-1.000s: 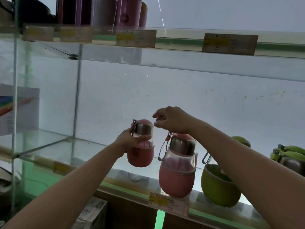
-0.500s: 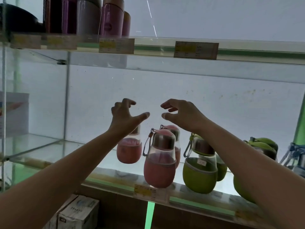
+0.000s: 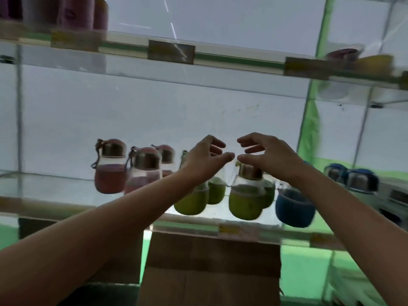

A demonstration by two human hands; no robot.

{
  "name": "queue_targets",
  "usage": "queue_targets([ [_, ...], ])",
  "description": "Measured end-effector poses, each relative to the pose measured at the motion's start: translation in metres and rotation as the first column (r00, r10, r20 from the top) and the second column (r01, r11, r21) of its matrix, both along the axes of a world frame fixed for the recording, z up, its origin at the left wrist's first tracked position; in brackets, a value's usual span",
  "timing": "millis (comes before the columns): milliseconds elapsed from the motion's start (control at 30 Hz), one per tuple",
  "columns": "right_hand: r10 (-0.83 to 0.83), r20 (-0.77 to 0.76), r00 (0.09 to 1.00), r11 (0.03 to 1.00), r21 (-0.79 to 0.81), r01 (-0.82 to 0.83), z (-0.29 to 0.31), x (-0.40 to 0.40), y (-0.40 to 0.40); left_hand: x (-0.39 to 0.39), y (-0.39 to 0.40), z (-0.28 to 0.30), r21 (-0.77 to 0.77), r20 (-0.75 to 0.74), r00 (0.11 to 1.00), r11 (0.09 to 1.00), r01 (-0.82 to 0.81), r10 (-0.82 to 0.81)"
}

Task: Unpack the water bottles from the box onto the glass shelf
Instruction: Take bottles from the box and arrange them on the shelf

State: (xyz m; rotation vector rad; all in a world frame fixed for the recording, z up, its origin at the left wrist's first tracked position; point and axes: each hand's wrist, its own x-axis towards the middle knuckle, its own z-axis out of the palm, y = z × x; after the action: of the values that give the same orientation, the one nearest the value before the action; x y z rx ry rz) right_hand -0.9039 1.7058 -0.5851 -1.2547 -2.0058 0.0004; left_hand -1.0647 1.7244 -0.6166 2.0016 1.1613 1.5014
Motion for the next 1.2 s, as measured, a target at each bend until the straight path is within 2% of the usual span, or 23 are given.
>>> queue_targets([
  [133,-0.072,-0.115,0.991,0.997,-0.045,0.067,-0.023,0.065,-0.027,0.075,-0.015,-0.023,-0.130,0.106,0.979,0.974,0.186,-0.173],
  [267,-0.217,-0.118,0.969,0.973,-0.105,0.205,-0.064,0.144,-0.064,0.158,-0.029,-0.056,-0.204,0.148,0.938,0.918,0.340,-0.315],
  [433,-0.398,-0.120,0.910,0.904,-0.221,0.366,-0.114,0.240,-0.121,0.259,-0.061,-0.110,-0.320,0.175,0.861,0.799,0.509,-0.478],
  [533,-0.474,-0.129,0.871,0.855,-0.304,0.420,-0.148,0.285,-0.151,0.309,-0.086,-0.147,-0.388,0.175,0.827,0.735,0.557,-0.534],
  [633,-0.536,-0.124,0.835,0.799,-0.393,0.455,-0.189,0.324,-0.179,0.352,-0.105,-0.181,-0.449,0.122,0.815,0.701,0.554,-0.566],
  [867,-0.605,-0.119,0.787,0.706,-0.536,0.462,-0.279,0.385,-0.225,0.423,-0.123,-0.267,-0.577,-0.187,0.720,0.668,0.470,-0.668],
  [1200,-0.602,-0.179,0.778,0.651,-0.675,0.348,-0.379,0.412,-0.223,0.460,-0.127,-0.345,-0.730,-0.328,0.639,0.615,0.296,-0.696],
])
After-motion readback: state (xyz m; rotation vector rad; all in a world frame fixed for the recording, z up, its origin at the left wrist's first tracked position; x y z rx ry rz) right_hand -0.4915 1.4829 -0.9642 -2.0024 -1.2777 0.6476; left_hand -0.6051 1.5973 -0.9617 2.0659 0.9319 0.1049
